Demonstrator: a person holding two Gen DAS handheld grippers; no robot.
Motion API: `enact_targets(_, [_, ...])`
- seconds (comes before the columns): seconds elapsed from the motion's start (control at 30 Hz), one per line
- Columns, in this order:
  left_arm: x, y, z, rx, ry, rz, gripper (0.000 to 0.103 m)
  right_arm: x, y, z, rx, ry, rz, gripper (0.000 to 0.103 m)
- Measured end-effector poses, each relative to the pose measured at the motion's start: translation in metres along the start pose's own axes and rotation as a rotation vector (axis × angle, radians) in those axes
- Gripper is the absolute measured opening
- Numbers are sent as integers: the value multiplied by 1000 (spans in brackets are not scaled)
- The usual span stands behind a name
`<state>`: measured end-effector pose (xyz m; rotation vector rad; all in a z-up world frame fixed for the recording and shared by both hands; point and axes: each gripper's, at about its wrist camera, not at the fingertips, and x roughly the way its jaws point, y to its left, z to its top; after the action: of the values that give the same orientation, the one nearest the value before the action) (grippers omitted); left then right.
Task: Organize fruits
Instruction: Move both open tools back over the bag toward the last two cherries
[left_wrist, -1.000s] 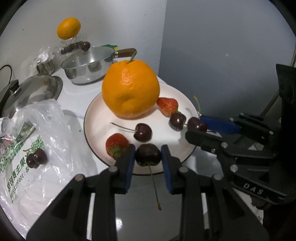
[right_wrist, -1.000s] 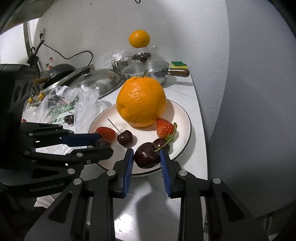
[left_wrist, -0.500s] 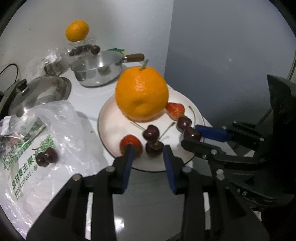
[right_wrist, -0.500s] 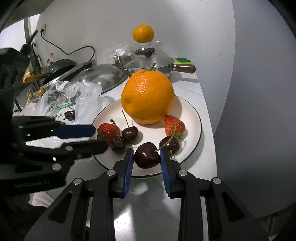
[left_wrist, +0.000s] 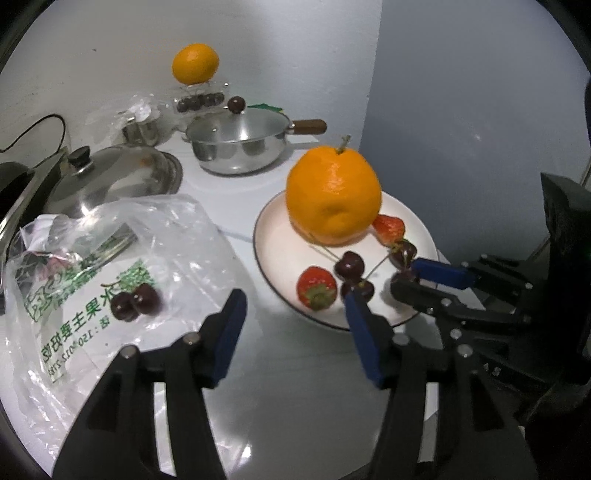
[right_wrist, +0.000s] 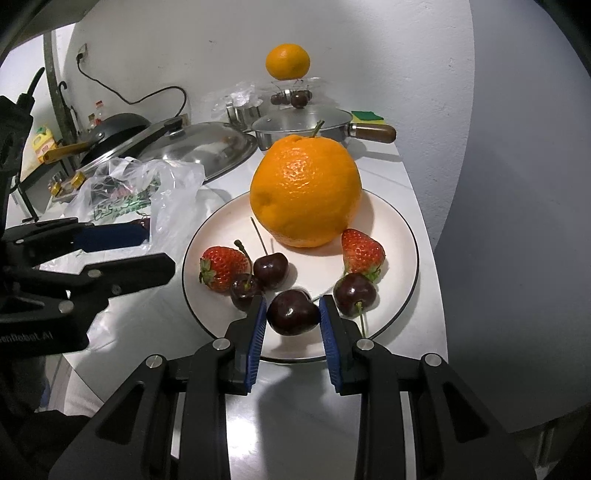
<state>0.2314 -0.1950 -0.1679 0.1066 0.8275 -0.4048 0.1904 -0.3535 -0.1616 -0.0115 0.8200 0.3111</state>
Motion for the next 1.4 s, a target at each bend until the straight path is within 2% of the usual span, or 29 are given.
enact_targets(0.13, [-6, 5, -2, -9, -8, 4, 58, -2, 5, 3, 1, -3, 3, 37])
enact_targets(0.9, [-34, 53, -22, -91, -40, 27, 59, -9, 62, 19, -88, -15, 15, 37])
enact_targets(1.07, [-43, 67, -27, -118, -56, 31, 65, -8, 78, 24, -114, -13, 16, 37])
enact_targets(1.4, [-59, 99, -32, -152, -77, 61, 65, -1, 108, 35, -136, -22, 37, 38])
